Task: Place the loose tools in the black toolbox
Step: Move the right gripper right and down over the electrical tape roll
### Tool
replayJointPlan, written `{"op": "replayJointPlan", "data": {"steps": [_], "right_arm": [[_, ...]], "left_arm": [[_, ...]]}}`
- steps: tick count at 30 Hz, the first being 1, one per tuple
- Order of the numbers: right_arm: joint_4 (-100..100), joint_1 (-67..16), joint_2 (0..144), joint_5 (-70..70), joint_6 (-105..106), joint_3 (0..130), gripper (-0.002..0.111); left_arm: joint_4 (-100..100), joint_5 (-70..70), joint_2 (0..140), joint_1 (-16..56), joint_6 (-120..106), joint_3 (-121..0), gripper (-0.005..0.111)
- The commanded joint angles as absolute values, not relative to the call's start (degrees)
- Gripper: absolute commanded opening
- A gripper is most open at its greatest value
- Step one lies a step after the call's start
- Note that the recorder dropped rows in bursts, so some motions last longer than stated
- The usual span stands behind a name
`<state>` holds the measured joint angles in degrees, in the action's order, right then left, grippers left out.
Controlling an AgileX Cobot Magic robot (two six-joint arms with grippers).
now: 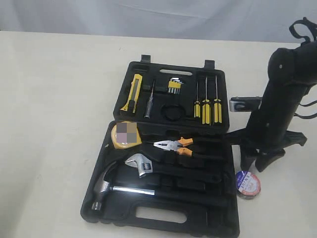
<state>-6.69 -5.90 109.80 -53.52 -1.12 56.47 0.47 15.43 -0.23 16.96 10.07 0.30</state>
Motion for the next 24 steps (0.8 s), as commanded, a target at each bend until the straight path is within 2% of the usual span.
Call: {"op": "replayJointPlan", "data": {"steps": [1,13,24], "right_arm": [[-8.5,-5.63,109.93,-55.07,0.62,55.87,0.059],[-13.13,-5.91,109.34,-60.94,3.02,55.87,0.06],[-11.88,-12.46,109.34,-60.13,2.51,55.87,0.06]], "left_arm": [[0.0,15.61,0.0,17.22,10.05,0.0,0.0],[0.0,15.61,0.0,17.22,10.05,0.0,0.0],[0.0,15.61,0.0,17.22,10.05,0.0,0.0]]}}
